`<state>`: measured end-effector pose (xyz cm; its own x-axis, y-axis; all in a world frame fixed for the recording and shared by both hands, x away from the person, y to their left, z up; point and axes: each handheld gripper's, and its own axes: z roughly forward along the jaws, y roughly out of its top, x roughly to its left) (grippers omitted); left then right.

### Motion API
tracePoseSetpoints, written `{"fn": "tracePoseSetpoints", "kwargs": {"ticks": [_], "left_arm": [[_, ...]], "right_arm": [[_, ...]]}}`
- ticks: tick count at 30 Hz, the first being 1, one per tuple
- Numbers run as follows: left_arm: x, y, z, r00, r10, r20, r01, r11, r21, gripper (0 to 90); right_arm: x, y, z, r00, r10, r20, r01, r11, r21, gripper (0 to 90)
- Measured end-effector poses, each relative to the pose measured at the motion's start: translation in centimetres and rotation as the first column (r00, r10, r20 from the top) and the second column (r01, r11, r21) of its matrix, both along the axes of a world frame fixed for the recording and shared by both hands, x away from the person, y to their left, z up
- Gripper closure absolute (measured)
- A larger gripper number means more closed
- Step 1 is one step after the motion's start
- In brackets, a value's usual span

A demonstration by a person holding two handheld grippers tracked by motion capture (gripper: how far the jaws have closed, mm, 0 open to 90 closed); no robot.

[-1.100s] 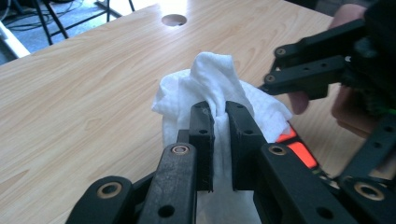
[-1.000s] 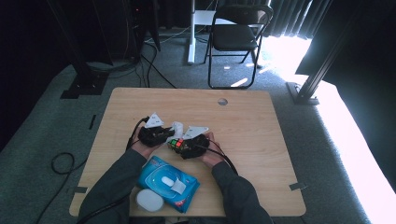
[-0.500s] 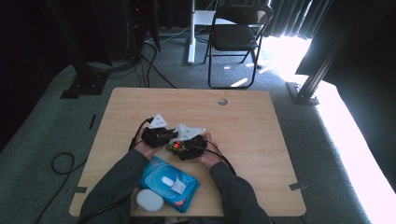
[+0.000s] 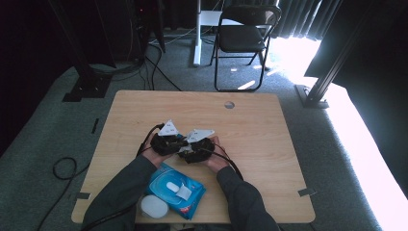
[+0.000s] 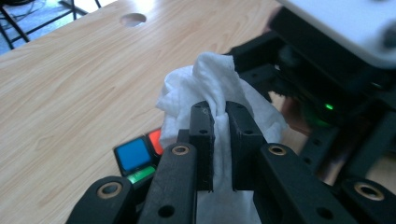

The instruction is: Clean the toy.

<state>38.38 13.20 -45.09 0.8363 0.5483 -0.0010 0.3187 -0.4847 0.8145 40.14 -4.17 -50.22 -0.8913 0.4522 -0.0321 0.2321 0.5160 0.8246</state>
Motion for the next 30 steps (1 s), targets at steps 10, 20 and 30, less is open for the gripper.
{"fn": "tracePoseSetpoints", "kwargs": {"ticks": [10, 20, 30], "left_arm": [[-0.1, 1.2, -0.1, 0.9999, 0.015, 0.000, -0.015, 0.9999, -0.007, 82.2], [-0.1, 2.5, -0.4, 0.9991, 0.041, -0.008, -0.041, 0.9991, 0.007, 83.0], [-0.2, 2.6, -0.7, 0.9991, 0.042, -0.007, -0.041, 0.9985, 0.035, 83.4]], "right_arm": [[0.2, -1.2, 0.0, 0.9996, -0.028, -0.005, 0.028, 1.000, 0.012, 34.1], [0.7, -1.9, 0.0, 0.9970, -0.077, -0.012, 0.077, 0.997, 0.010, 34.1], [0.9, -2.1, 0.1, 0.9942, -0.102, -0.035, 0.103, 0.994, 0.036, 34.1]]}}
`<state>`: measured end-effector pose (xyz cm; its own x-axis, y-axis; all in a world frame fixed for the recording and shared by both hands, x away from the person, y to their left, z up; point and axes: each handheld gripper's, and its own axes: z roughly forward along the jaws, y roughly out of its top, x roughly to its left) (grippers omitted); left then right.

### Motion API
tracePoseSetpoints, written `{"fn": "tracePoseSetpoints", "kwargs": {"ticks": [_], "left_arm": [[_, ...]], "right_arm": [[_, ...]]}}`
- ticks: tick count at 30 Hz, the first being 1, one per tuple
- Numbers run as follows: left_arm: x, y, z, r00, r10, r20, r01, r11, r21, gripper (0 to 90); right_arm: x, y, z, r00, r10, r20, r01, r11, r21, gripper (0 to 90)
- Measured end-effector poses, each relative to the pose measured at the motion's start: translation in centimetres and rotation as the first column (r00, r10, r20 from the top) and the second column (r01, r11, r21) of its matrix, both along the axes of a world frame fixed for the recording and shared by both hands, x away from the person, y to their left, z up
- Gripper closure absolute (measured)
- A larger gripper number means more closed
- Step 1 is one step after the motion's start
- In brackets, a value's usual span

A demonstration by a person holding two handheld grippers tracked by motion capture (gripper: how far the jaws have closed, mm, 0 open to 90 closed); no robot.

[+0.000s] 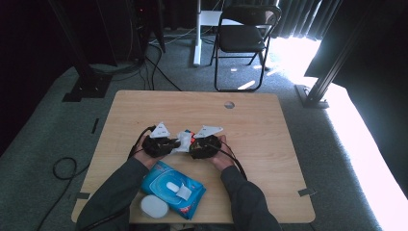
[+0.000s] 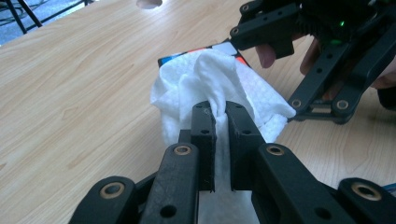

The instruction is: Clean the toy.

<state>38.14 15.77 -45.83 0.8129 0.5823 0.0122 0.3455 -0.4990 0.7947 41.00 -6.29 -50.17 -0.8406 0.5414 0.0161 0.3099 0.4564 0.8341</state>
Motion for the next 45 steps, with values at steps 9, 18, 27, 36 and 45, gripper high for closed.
{"fn": "tracePoseSetpoints", "kwargs": {"ticks": [9, 18, 27, 36, 45], "left_arm": [[0.2, -0.6, -0.8, 0.9999, 0.008, -0.010, -0.007, 0.9991, 0.041, 83.4], [0.1, -1.5, -1.6, 1.0000, 0.006, -0.005, -0.005, 0.9905, 0.137, 83.3], [0.2, -2.1, -2.1, 0.9998, -0.006, -0.019, 0.009, 0.9872, 0.159, 83.2], [0.4, -1.5, -1.6, 0.9998, 0.009, -0.015, -0.007, 0.9929, 0.119, 83.1], [0.3, -1.2, -1.0, 0.9998, 0.018, -0.004, -0.017, 0.9945, 0.104, 83.1]], "right_arm": [[0.3, -0.5, 0.2, 0.9995, -0.031, -0.005, 0.031, 0.999, 0.023, 34.2], [0.4, -0.6, 1.1, 0.9994, -0.033, -0.007, 0.033, 0.996, 0.080, 34.1], [0.6, -1.0, 1.6, 0.9986, -0.049, -0.018, 0.051, 0.991, 0.125, 34.2], [0.5, -0.8, 1.1, 0.9988, -0.046, -0.015, 0.047, 0.994, 0.094, 34.2], [0.4, -0.5, 0.6, 0.9989, -0.045, -0.013, 0.046, 0.997, 0.062, 34.1]]}}
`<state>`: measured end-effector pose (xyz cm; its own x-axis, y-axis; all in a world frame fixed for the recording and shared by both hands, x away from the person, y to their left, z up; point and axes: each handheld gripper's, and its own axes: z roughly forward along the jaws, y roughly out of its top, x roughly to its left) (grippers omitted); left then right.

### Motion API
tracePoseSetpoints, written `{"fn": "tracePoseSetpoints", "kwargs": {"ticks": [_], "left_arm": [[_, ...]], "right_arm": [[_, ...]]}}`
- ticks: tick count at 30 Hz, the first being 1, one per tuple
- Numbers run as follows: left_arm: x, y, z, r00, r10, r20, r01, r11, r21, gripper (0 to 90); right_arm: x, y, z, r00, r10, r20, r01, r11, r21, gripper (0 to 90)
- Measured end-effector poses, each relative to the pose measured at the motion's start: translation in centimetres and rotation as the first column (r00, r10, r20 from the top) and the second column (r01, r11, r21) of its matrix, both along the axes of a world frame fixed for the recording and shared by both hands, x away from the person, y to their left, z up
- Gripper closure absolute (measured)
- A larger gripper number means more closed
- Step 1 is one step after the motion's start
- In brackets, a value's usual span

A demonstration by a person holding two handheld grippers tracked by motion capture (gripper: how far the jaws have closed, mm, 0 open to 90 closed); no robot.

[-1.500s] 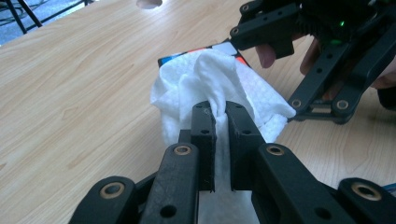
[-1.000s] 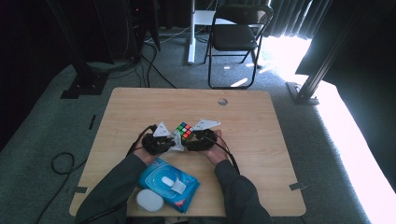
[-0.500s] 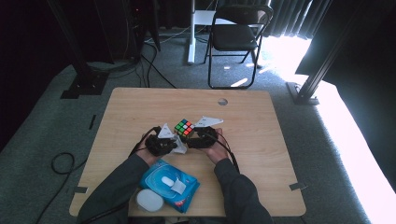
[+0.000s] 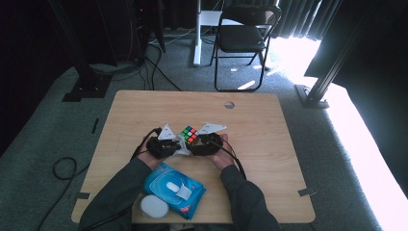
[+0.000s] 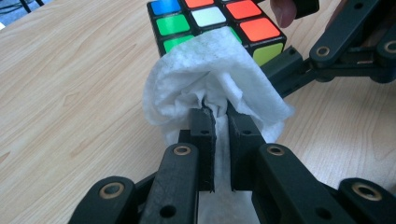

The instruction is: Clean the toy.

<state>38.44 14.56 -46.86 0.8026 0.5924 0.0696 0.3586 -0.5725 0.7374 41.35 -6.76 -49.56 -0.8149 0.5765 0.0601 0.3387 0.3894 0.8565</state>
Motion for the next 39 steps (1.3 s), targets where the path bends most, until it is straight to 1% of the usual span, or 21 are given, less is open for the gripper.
{"fn": "tracePoseSetpoints", "kwargs": {"ticks": [6, 7, 10, 16, 21, 24, 30, 32, 34, 36, 37, 39], "left_arm": [[0.0, 0.1, 0.4, 1.0000, -0.004, 0.008, 0.004, 0.9998, -0.019, 83.1], [-0.1, 0.1, 0.6, 1.0000, -0.004, 0.009, 0.005, 0.9996, -0.029, 83.1], [-0.3, -0.1, 0.9, 0.9998, -0.011, 0.017, 0.011, 0.9995, -0.031, 83.1], [-0.7, -0.7, 1.3, 0.9987, -0.042, 0.029, 0.043, 0.9984, -0.036, 83.1], [-0.7, -0.7, 1.5, 0.9981, -0.053, 0.030, 0.055, 0.9976, -0.043, 83.1], [-0.6, -0.6, 1.5, 0.9982, -0.051, 0.032, 0.053, 0.9974, -0.048, 83.1], [-0.3, -0.1, 1.2, 0.9994, -0.026, 0.025, 0.027, 0.9987, -0.043, 83.1], [0.0, 0.4, 0.9, 0.9998, -0.004, 0.019, 0.005, 0.9990, -0.044, 83.0], [0.2, 0.6, 0.7, 0.9998, 0.012, 0.015, -0.011, 0.9993, -0.037, 83.0], [0.4, 0.7, 0.4, 0.9995, 0.031, 0.011, -0.031, 0.9994, -0.012, 83.0], [0.4, 0.7, 0.2, 0.9993, 0.036, 0.006, -0.036, 0.9993, -0.002, 82.9], [0.5, 0.5, -0.4, 0.9993, 0.036, -0.009, -0.036, 0.9993, 0.010, 82.9]], "right_arm": [[0.0, 0.1, -0.3, 1.0000, 0.002, 0.000, -0.002, 1.000, -0.025, 34.1], [0.0, 0.1, -0.4, 1.0000, 0.001, -0.001, -0.001, 1.000, -0.027, 34.1], [0.0, 0.3, -0.6, 1.0000, 0.002, -0.006, -0.002, 0.999, -0.034, 34.1], [-0.1, 0.8, -0.7, 0.9999, 0.010, 0.004, -0.010, 0.997, -0.070, 34.1], [-0.1, 1.0, -0.7, 0.9999, 0.013, 0.005, -0.013, 0.997, -0.070, 34.1], [-0.1, 0.9, -0.6, 0.9999, 0.012, 0.007, -0.012, 0.998, -0.067, 34.1], [-0.2, 0.7, -0.6, 0.9999, 0.010, 0.006, -0.009, 0.998, -0.066, 34.1], [-0.1, 0.6, -0.6, 1.0000, 0.003, -0.001, -0.003, 0.999, -0.054, 34.1], [0.0, 0.4, -0.6, 1.0000, -0.001, -0.004, 0.000, 0.999, -0.041, 34.1], [0.1, 0.2, -0.5, 0.9999, -0.007, -0.012, 0.006, 1.000, -0.020, 34.1], [0.1, 0.1, -0.4, 0.9998, -0.007, -0.018, 0.007, 1.000, -0.002, 34.2], [0.2, -0.1, -0.1, 0.9996, -0.014, -0.026, 0.015, 0.999, 0.031, 34.1]]}}
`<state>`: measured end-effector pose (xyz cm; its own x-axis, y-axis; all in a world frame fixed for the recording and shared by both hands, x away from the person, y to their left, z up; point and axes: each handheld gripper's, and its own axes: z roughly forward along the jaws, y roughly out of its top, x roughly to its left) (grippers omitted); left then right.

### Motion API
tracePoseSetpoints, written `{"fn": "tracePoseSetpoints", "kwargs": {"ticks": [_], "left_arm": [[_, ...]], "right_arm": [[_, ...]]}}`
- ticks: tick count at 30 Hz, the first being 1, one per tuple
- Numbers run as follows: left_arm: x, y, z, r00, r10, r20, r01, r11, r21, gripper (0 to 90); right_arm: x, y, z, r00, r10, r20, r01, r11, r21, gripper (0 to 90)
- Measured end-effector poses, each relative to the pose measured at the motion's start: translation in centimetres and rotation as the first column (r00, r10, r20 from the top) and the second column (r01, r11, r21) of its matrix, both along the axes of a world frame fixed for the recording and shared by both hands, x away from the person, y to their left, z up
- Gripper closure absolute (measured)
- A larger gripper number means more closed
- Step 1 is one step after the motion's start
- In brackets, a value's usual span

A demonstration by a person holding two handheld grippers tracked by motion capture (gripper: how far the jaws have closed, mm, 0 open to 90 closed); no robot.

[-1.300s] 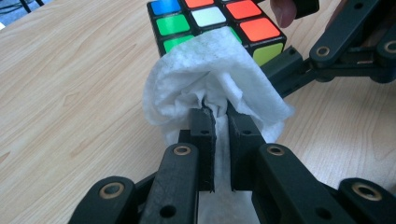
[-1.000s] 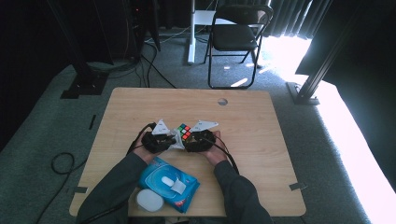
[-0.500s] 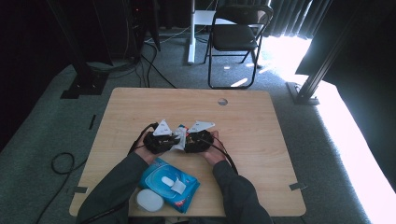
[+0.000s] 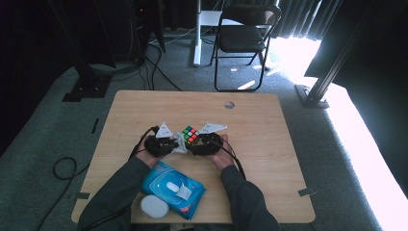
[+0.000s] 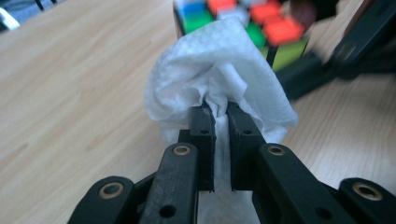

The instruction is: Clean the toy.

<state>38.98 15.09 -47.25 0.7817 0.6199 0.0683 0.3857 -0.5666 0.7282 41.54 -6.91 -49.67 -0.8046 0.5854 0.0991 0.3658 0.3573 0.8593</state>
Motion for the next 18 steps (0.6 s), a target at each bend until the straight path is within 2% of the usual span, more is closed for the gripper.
{"fn": "tracePoseSetpoints", "kwargs": {"ticks": [5, 11, 15, 18], "left_arm": [[-0.2, -0.8, -0.7, 0.9997, -0.023, -0.011, 0.023, 0.9997, 0.007, 83.0], [-0.5, -1.4, -0.4, 0.9978, -0.065, -0.011, 0.065, 0.9979, 0.000, 82.9], [-0.8, -2.0, -0.4, 0.9941, -0.108, -0.010, 0.108, 0.9942, 0.000, 82.9], [-1.1, -2.6, -0.5, 0.9906, -0.137, -0.007, 0.137, 0.9905, 0.010, 82.9]], "right_arm": [[0.2, 0.2, 0.8, 0.9999, -0.013, 0.009, 0.013, 1.000, 0.009, 34.2], [0.4, 0.4, 1.2, 0.9995, -0.031, 0.010, 0.031, 0.999, 0.029, 34.1], [0.6, 0.5, 1.4, 0.9990, -0.045, 0.003, 0.045, 0.997, 0.055, 34.1], [0.6, 0.8, 1.4, 0.9988, -0.049, 0.004, 0.049, 0.997, 0.055, 34.1]]}}
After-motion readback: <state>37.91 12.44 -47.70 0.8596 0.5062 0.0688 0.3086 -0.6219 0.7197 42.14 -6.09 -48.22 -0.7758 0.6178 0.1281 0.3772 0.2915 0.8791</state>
